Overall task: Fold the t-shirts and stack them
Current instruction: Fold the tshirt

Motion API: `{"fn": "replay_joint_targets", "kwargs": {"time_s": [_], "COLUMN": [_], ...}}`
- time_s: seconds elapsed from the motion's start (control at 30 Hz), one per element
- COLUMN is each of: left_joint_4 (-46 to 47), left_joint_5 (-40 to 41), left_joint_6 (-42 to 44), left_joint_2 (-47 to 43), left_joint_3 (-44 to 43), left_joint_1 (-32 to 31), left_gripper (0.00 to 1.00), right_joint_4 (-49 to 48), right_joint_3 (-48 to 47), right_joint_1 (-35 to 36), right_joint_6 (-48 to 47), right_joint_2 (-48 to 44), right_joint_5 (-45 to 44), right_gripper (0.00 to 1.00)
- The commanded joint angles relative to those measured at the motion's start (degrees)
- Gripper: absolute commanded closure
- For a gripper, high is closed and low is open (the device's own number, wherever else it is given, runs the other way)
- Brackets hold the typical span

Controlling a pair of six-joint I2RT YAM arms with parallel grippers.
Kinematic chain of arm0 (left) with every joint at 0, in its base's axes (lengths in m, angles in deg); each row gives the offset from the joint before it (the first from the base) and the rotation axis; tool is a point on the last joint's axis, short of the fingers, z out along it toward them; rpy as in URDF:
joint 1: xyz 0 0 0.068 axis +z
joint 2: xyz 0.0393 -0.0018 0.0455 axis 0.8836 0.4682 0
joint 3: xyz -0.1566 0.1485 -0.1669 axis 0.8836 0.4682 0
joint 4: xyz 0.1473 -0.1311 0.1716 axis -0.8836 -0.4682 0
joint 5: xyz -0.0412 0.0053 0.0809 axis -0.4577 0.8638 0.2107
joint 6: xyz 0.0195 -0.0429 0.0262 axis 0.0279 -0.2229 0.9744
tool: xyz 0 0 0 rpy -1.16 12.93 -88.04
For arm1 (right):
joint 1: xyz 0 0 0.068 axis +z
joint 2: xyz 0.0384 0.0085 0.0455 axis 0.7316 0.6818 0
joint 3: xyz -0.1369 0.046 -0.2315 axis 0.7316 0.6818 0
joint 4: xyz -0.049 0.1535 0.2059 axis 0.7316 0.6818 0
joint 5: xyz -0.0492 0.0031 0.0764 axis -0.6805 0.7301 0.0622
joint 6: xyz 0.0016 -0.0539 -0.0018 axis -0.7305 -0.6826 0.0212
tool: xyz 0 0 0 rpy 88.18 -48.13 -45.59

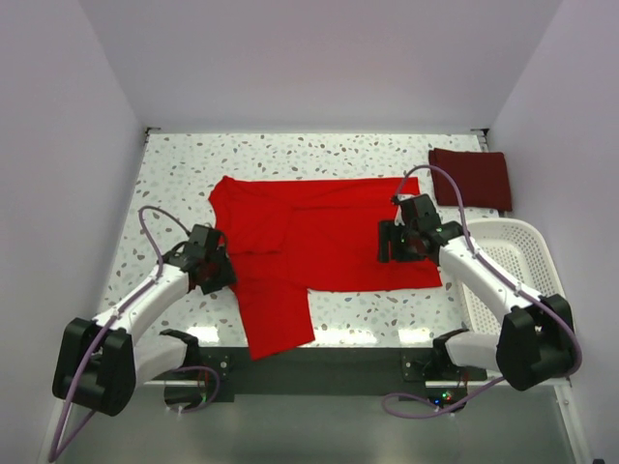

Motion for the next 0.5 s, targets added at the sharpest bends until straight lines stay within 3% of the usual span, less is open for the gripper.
{"fn": "replay_joint_targets", "kwargs": {"time_s": [0.0, 0.27, 0.47], "left_joint_4": [2.38, 4.15, 4.15], "left_joint_5": [0.36, -0.08, 1.76], "left_joint_6": [-1.92, -2.98, -4.47], "left_joint_2": [0.39, 4.35, 4.87], "left_joint_3": [0.48, 1.54, 2.24], "left_joint_1": [-0.82, -2.22, -2.22], "left_gripper": [0.50, 0.57, 0.85], "right_joint_4": [-0.32, 0.47, 0.56], "right_joint_3": [1.01, 0.74, 0.66], "right_joint_1": [0.03, 0.03, 0.03], "right_joint_6": [0.43, 0.52, 1.30], "right_joint_2": [-1.67, -1.67, -1.23], "right_joint_5": [-3.00, -4.85, -6.44], "right_gripper": [0.36, 0.36, 0.36]}}
